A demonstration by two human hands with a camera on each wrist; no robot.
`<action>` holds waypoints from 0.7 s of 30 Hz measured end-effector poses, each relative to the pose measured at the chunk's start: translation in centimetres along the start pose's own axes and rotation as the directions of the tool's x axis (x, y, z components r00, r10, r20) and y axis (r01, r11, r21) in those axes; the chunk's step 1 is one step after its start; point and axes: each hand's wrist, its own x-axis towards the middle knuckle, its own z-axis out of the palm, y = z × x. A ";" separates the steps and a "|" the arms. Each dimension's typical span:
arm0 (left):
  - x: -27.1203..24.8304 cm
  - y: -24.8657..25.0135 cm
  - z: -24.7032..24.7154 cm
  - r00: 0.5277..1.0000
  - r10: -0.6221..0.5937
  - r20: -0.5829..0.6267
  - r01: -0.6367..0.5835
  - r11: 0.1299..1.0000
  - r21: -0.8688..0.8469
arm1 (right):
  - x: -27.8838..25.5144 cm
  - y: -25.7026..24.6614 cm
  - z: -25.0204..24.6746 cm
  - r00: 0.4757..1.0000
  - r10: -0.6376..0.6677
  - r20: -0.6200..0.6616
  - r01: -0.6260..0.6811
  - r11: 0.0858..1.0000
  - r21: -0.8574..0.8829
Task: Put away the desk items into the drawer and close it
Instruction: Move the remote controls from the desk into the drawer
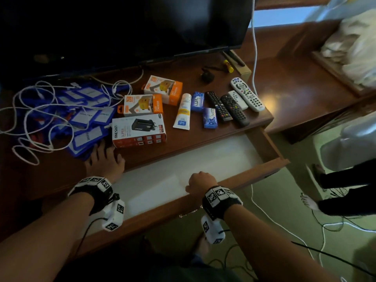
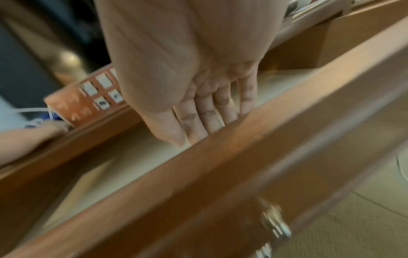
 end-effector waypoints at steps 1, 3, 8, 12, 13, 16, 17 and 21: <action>0.0 0.0 0.1 1.000 0.003 -0.019 -0.003 1.000 -0.006 | -0.2 0.0 0.1 1.000 0.002 0.016 -0.002 1.000 -0.010; -0.2 -0.1 0.2 0.998 0.029 -0.063 -0.029 1.000 -0.006 | -0.8 0.0 0.6 0.998 0.001 0.065 0.003 0.999 -0.053; -0.8 -0.4 0.7 0.981 0.121 -0.155 -0.121 0.993 0.008 | -3.0 1.8 2.5 0.964 0.022 0.266 -0.014 0.999 -0.032; -0.9 -0.4 0.8 0.976 0.128 -0.175 -0.129 0.992 0.002 | -4.2 3.6 3.4 0.904 0.058 0.424 -0.069 0.998 0.011; -0.9 -0.5 0.9 0.975 0.126 -0.183 -0.130 0.991 -0.010 | -4.4 3.7 3.3 0.893 0.075 0.443 -0.090 0.996 0.013; -1.0 -0.6 1.1 0.966 0.141 -0.215 -0.151 0.988 -0.031 | -4.5 3.6 3.0 0.878 0.095 0.469 -0.130 0.991 0.042; -1.0 -0.7 1.2 0.964 0.145 -0.225 -0.155 0.987 -0.031 | -4.5 3.5 3.0 0.875 0.099 0.474 -0.143 0.988 0.058; -1.2 -1.0 1.4 0.962 0.118 -0.248 -0.142 0.986 -0.082 | -4.4 3.4 3.8 0.897 0.120 0.426 -0.188 0.974 0.123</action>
